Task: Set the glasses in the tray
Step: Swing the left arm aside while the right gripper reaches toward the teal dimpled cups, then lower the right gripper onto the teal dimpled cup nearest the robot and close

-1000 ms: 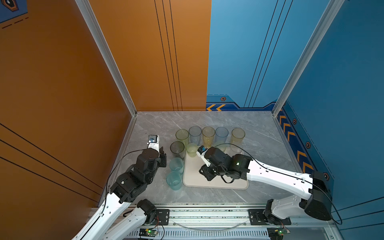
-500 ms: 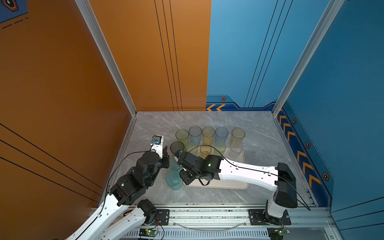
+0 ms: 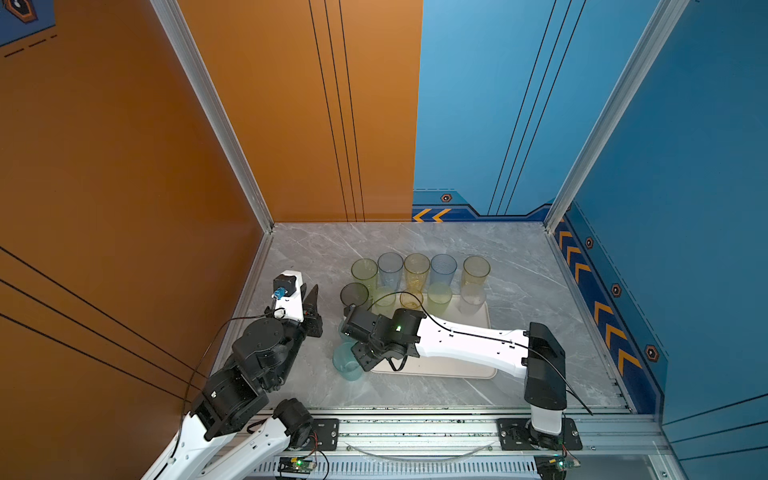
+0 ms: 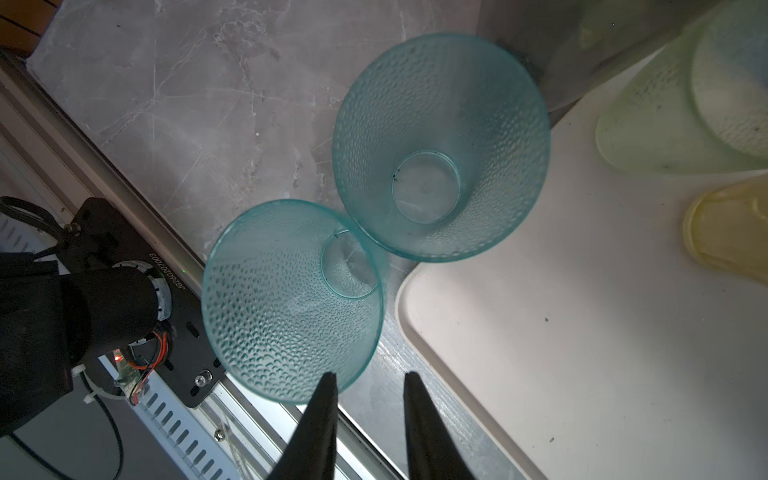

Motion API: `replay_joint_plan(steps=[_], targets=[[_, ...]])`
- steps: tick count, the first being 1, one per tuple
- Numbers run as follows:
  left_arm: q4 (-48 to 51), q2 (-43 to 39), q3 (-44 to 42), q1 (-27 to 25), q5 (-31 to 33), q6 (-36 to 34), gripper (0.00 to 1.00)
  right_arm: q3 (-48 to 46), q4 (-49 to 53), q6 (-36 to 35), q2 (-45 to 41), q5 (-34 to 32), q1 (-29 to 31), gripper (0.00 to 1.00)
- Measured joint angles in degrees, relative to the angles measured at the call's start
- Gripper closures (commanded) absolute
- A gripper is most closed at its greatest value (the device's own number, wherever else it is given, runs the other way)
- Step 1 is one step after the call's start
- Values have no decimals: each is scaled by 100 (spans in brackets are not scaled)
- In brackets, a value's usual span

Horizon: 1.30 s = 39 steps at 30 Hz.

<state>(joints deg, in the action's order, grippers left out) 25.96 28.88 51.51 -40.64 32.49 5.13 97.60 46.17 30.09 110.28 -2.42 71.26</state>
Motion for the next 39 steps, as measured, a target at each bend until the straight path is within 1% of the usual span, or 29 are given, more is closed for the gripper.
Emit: replay_joint_plan(steps=[15, 25, 33, 39], targets=[[-4, -72, 2, 0, -61, -238, 71, 586, 260, 2, 490, -90, 0, 76], [-4, -136, 2, 0, -61, -282, 70, 785, 446, 4, 721, -197, -13, 79], [-4, -136, 2, 0, -59, -345, 69, 835, 553, 9, 741, -240, -35, 83], [-2, -146, 2, 0, -59, -387, 69, 1025, 592, 24, 1021, -240, -35, 86]])
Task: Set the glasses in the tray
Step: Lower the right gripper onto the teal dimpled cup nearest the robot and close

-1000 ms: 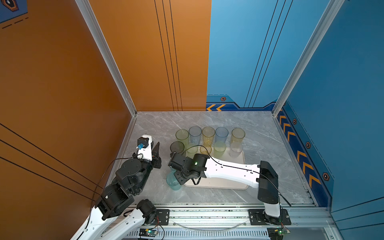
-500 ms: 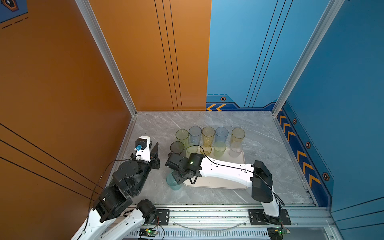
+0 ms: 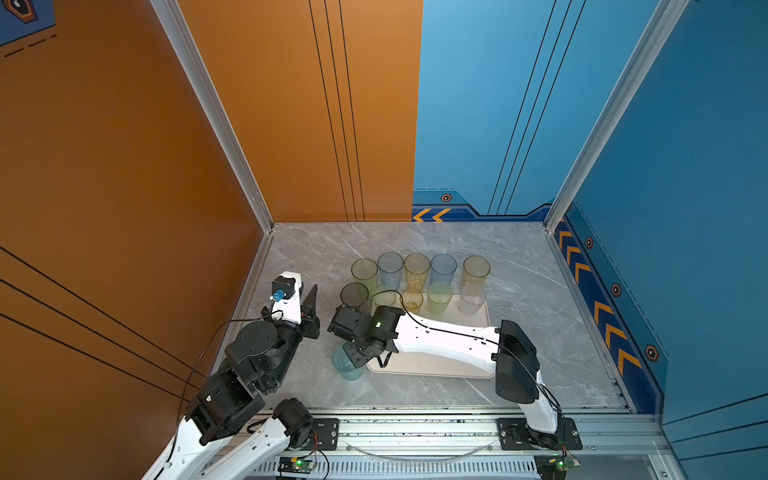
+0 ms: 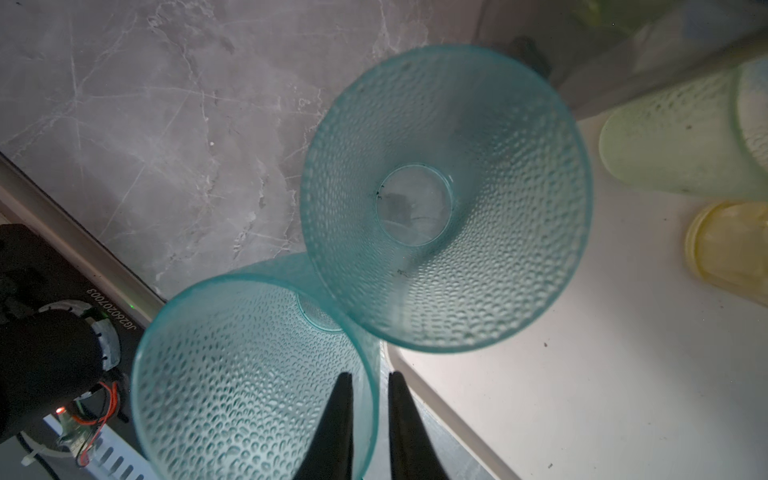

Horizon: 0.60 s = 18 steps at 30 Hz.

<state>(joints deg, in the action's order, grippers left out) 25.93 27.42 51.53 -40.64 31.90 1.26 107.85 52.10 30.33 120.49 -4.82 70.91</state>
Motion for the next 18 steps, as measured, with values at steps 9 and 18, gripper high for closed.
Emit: replay_joint_plan(steps=[9, 18], targets=[[0, -59, 0, 0, 0, -2, 68, 103, 177, 11, 136, -15, 2, 97], [0, -59, 0, 0, 4, -42, 67, 136, 271, -4, 133, -197, 42, 100]])
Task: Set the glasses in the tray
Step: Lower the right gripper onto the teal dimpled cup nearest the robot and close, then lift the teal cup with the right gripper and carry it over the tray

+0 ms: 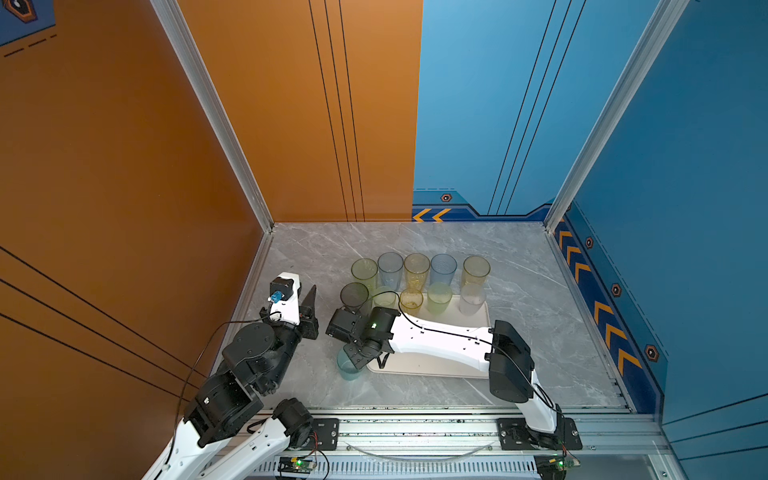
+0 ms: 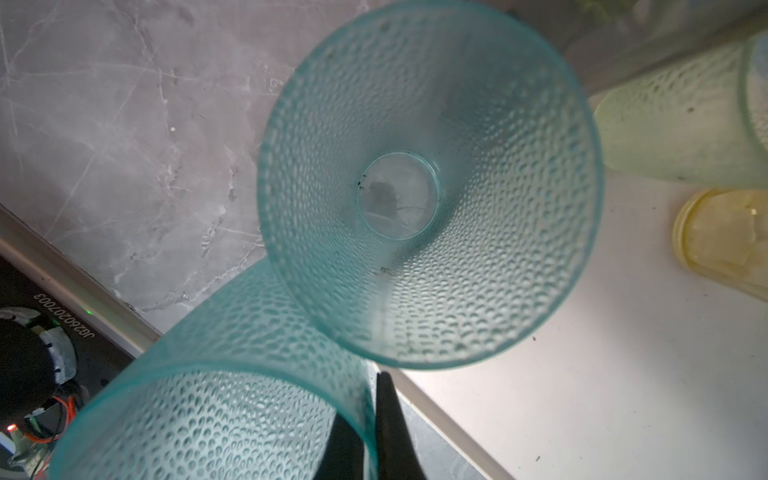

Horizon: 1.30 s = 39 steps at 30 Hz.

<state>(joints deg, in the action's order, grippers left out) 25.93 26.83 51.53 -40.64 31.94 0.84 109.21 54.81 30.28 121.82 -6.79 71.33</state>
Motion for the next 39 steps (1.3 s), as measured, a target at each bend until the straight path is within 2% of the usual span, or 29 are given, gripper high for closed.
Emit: replay_joint_plan(steps=[6, 15, 22, 32, 35, 39], targets=[[4, 2, 0, -87, 109, -24, 66, -315, 17, -48, -483, -166, 15, 100], [162, 262, 0, -374, 476, -125, 64, -1766, 42, -4, -2479, -634, -256, 100], [267, 267, 0, -601, 857, -175, 62, -2881, 439, 175, -3609, -1165, -1257, 100], [398, 804, 70, -616, 1156, -205, 58, -3893, 815, 190, -4531, -1303, -2826, 100], [437, 1008, 92, -461, 1110, -160, 58, -4046, 826, 125, -4535, -1296, -3217, 100], [494, 1152, 94, 48, 678, -13, 58, -4113, 822, 4, -4474, -1281, -3644, 100]])
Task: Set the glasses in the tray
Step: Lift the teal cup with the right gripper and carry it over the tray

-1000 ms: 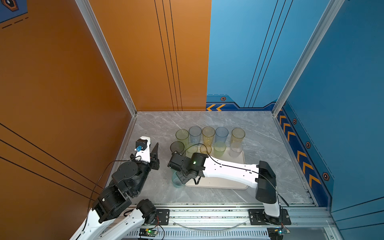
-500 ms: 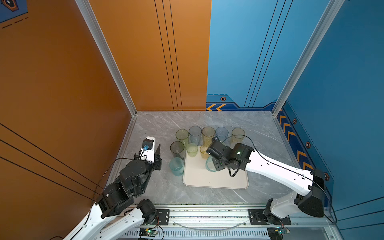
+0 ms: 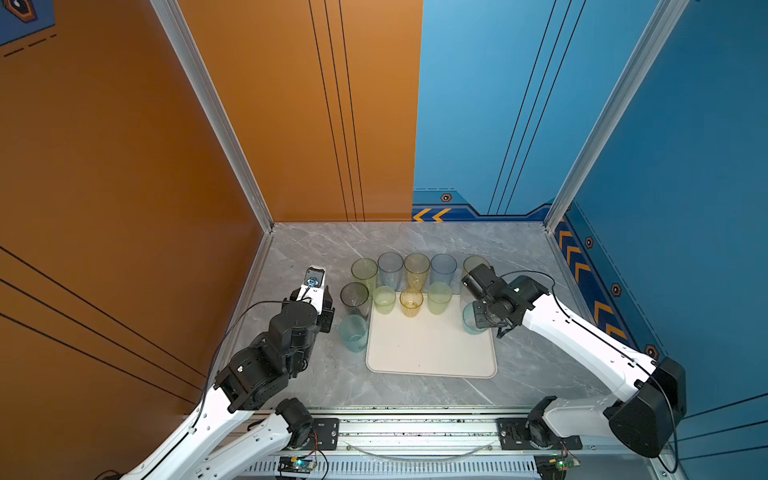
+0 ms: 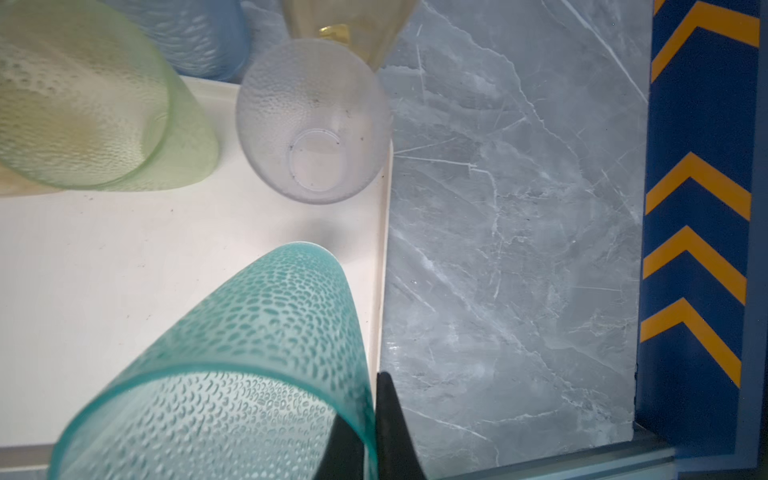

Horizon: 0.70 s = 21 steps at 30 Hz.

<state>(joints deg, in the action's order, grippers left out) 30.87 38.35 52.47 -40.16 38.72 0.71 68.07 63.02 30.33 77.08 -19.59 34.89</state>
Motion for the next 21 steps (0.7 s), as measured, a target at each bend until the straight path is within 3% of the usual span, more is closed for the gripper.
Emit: replay_joint_plan(steps=[7, 21], targets=[[68, 356, 98, 826, -994, 328, 60, -149, -109, -273, 260, 177, -479, 100], [61, 778, 120, 1309, -2002, 514, 60, -247, -588, -656, 660, 632, -1104, 100]])
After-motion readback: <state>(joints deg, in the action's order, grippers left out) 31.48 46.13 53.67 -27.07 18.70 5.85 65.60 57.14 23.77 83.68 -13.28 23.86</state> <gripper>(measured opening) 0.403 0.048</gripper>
